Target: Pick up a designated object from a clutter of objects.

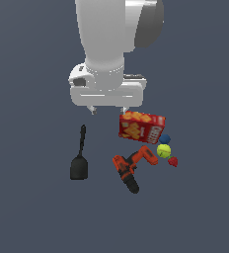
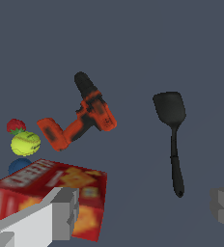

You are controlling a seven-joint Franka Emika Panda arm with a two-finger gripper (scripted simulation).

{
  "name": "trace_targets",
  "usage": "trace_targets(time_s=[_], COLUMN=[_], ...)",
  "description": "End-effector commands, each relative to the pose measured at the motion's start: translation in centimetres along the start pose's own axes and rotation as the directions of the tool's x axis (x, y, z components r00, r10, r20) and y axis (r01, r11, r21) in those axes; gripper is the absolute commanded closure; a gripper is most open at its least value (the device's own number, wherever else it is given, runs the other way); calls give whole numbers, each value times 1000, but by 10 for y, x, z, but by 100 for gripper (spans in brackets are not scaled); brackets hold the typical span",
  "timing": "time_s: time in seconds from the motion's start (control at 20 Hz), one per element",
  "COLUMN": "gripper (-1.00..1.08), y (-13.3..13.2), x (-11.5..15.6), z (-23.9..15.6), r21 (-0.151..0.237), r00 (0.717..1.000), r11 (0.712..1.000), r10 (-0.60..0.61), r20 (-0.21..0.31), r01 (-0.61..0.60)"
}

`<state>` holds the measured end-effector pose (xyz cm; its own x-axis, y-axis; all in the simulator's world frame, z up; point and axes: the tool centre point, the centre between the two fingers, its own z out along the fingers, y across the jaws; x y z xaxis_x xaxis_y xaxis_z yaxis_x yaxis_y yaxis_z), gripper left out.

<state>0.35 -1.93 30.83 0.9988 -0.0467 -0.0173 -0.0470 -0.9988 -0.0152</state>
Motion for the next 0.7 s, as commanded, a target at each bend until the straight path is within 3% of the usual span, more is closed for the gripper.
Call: trace_targets(time_s=[0.0, 0.65], gripper=[-92, -92], y=[0, -22], x=[0, 2], z=[0, -4], r21=[0, -3], r00=[1000, 1000], r11=[1000, 1000], r10=[0, -11], r20=[0, -26], r01=[0, 11])
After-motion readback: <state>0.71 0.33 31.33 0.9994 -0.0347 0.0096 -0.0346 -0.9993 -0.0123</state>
